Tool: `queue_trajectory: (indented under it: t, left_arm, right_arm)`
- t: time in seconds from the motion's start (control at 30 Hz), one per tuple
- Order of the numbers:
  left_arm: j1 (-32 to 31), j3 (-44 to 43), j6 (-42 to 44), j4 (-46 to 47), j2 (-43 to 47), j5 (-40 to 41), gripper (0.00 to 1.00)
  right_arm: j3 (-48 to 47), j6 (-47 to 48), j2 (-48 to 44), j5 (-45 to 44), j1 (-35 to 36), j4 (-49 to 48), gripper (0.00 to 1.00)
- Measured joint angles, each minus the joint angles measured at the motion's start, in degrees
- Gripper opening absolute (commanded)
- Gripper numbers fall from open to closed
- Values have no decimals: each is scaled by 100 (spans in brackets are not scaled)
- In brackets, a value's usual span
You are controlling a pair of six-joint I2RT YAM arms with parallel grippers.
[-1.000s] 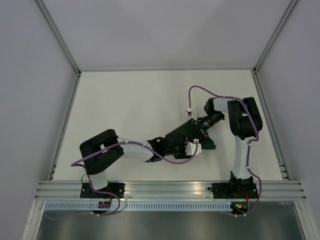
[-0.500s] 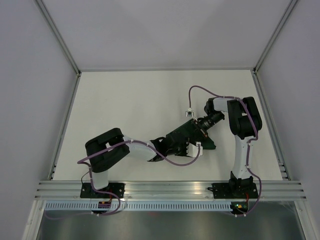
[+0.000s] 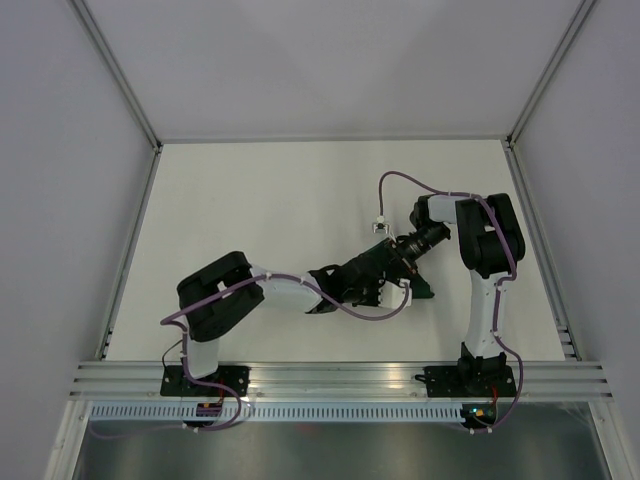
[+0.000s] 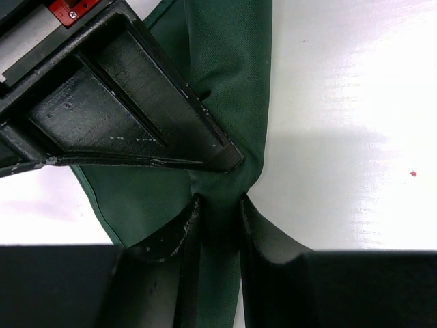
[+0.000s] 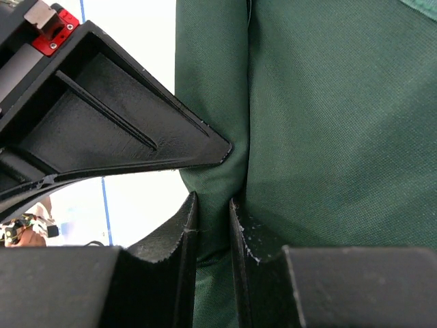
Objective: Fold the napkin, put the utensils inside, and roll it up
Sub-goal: Roll the napkin at the center of the board.
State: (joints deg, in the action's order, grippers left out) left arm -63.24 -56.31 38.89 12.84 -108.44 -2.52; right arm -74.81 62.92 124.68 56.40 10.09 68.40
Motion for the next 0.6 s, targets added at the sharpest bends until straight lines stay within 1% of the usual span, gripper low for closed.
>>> queue_trajectory:
  t: [0.07, 0.17, 0.27, 0.37, 0.6]
  left_arm:
    - [22, -120, -4, -170, -37, -68, 7]
    - [52, -280, -31, -354, -90, -136, 5]
    - [92, -431, -98, -490, -146, -216, 5]
    - [140, -562, -210, -658, -179, -280, 6]
    - [186, -905, -400, -992, -332, -409, 6]
  right_arm:
    - [-4, -31, -7, -28, -15, 2, 31]
    - [-28, -105, -66, -94, -61, 4, 39]
    - [-85, -214, -208, -234, -79, -68, 45]
    - [-184, -350, -356, -376, -160, -280, 47]
    - [-428, -636, -555, -551, -481, -802, 48]
